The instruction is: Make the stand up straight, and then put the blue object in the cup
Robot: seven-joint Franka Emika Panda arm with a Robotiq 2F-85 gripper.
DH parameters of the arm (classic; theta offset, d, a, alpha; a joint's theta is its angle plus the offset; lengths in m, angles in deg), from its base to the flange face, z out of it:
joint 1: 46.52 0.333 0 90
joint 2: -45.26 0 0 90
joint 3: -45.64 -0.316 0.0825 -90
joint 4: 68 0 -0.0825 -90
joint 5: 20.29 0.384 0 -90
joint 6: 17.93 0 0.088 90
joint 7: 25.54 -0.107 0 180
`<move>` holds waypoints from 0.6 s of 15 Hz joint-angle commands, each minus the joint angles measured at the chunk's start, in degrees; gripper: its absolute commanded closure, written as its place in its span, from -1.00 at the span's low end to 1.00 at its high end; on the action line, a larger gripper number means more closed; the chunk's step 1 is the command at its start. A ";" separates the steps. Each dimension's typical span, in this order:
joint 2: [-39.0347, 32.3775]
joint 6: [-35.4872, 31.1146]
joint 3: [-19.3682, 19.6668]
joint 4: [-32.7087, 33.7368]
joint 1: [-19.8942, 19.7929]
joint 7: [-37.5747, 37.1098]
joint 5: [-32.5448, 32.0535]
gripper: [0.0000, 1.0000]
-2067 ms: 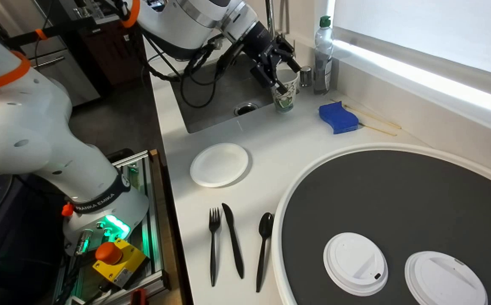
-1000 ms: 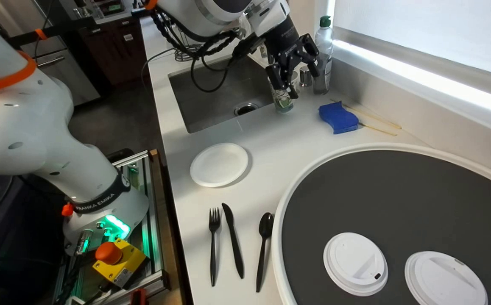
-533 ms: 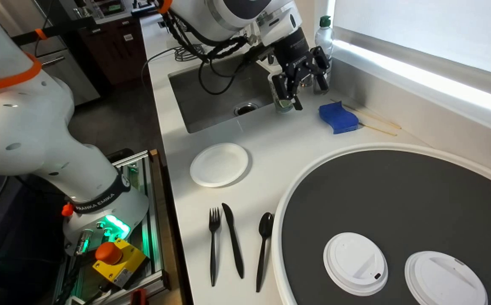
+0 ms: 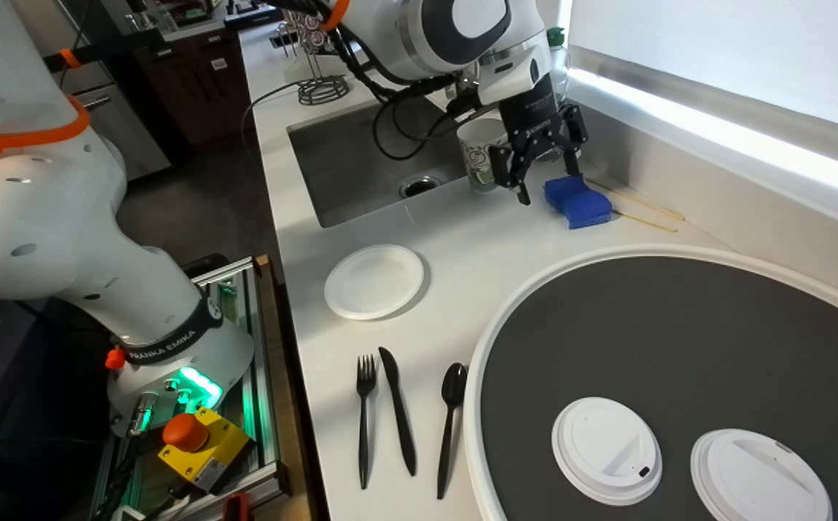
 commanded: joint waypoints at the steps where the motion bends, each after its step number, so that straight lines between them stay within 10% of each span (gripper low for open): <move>1: -3.68 0.54 1.46 3.63 1.17 1.13 5.63 -1.00; 9: -8.07 -2.68 2.93 6.56 1.41 0.95 12.13 -1.00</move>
